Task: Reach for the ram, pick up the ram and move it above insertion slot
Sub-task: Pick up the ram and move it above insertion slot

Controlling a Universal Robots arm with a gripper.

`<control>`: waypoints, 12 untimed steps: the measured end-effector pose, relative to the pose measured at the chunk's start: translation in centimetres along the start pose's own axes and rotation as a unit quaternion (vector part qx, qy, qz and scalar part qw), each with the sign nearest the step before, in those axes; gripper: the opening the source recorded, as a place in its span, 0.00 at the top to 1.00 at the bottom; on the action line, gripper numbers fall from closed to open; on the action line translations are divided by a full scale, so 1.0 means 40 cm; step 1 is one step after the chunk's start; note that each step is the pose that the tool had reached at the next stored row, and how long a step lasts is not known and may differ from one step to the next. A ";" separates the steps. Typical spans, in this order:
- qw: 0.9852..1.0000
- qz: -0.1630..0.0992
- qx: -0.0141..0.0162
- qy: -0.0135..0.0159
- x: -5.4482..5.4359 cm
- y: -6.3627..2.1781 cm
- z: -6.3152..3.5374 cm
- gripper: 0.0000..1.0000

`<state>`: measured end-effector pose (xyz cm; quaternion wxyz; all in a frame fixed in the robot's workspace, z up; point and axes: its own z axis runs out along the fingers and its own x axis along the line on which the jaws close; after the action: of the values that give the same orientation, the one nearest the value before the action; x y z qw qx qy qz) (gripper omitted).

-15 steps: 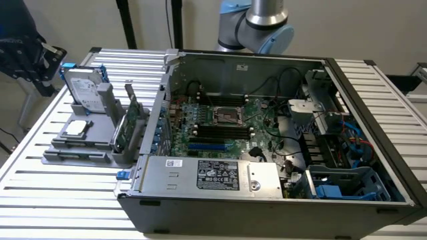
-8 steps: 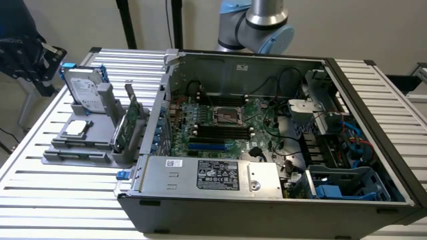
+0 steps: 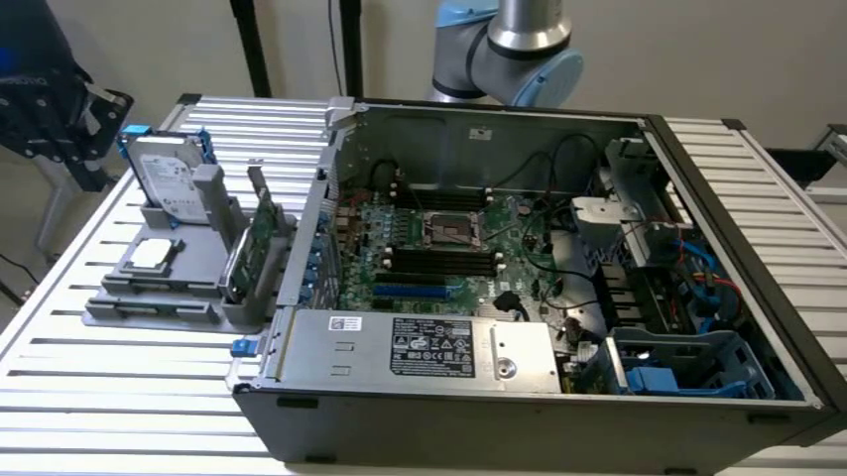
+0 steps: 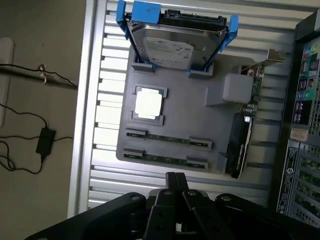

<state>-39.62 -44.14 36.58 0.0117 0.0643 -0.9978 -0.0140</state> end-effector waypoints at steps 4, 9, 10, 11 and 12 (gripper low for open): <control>0.999 -0.036 0.001 0.001 0.000 0.000 0.000 0.89; 0.997 -0.082 0.002 0.002 0.000 0.000 0.000 0.89; 0.996 -0.091 0.002 0.003 0.000 0.000 0.000 0.89; 0.995 -0.100 0.002 0.003 0.000 0.000 0.000 0.89; 0.994 -0.109 0.002 0.003 0.000 0.000 0.000 0.89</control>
<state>-39.62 -44.13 36.59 0.0131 0.1725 -0.9848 -0.0126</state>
